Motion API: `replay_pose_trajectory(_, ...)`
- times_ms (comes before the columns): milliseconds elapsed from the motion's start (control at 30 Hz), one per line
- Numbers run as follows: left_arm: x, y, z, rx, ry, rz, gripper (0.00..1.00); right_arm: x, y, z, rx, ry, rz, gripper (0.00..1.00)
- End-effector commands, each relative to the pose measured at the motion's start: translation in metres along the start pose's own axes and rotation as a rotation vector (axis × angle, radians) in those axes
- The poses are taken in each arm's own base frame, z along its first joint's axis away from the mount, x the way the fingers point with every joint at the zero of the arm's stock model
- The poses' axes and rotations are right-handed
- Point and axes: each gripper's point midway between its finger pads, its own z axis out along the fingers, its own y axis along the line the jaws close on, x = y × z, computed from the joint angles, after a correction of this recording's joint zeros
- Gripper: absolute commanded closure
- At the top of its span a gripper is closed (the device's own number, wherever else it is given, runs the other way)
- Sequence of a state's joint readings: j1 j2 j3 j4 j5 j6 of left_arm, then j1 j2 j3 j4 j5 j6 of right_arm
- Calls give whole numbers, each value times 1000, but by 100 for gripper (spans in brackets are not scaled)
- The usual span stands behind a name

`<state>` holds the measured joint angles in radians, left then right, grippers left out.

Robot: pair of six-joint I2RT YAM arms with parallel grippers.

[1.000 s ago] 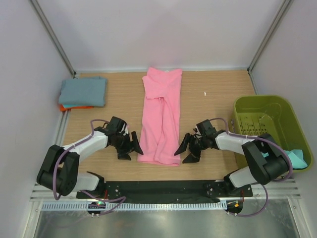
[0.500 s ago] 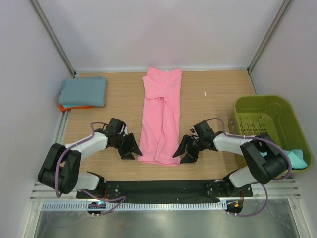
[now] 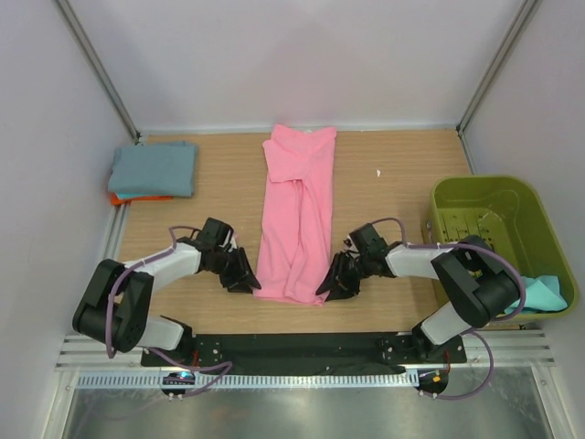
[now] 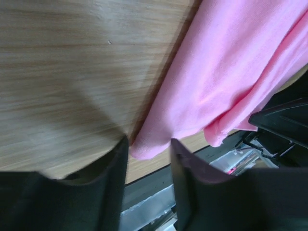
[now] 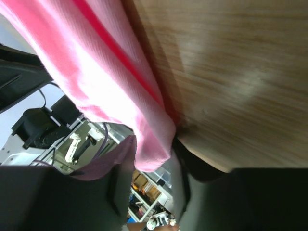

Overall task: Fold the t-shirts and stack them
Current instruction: Fold the tshirt

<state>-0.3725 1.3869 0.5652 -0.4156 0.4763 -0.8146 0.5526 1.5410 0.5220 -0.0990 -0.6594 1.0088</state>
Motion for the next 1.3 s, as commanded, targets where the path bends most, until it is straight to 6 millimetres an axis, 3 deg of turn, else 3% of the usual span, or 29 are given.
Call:
replay_pose_trajectory(0,-3,11,10,-31,-8,-12,69,-12,-38,8,139,-93,-2,63)
replay_pose_trajectory(100,-6,8,9,-25,-15,-5,91,-10,-38,4,142,-104,-18,72)
replay_pose_trajectory(167,-7,7,8,-26,-20,-2,99,-9,-39,1,143,-108,-24,78)
replay_pose_trajectory(400,-13,-11,-1,27,-31,57,100,-25,-32,-17,115,-183,-48,98)
replay_pose_trajectory(567,-21,-40,-14,110,-36,134,100,-44,-17,-39,86,-232,-66,98)
replay_pose_trajectory(800,-42,-84,-32,174,-86,267,100,-76,32,-74,20,-341,-195,98)
replay_pose_trajectory(900,-62,-111,-46,197,-135,328,100,-95,66,-96,-13,-390,-257,98)
replay_pose_trajectory(1000,-81,-125,-49,205,-169,346,100,-114,86,-108,-40,-437,-283,98)
replay_pose_trajectory(1033,-93,-139,-57,225,-199,367,100,-130,99,-115,-61,-473,-291,98)
replay_pose_trajectory(1133,-121,-145,-53,219,-221,358,100,-160,120,-125,-92,-529,-312,98)
replay_pose_trajectory(1167,-134,-158,-61,237,-248,374,100,-168,123,-128,-95,-543,-318,98)
replay_pose_trajectory(1233,-154,-157,-54,221,-248,378,100,-188,136,-135,-103,-581,-350,98)
replay_pose_trajectory(1267,-167,-168,-62,230,-272,391,100,-201,130,-130,-88,-580,-339,98)
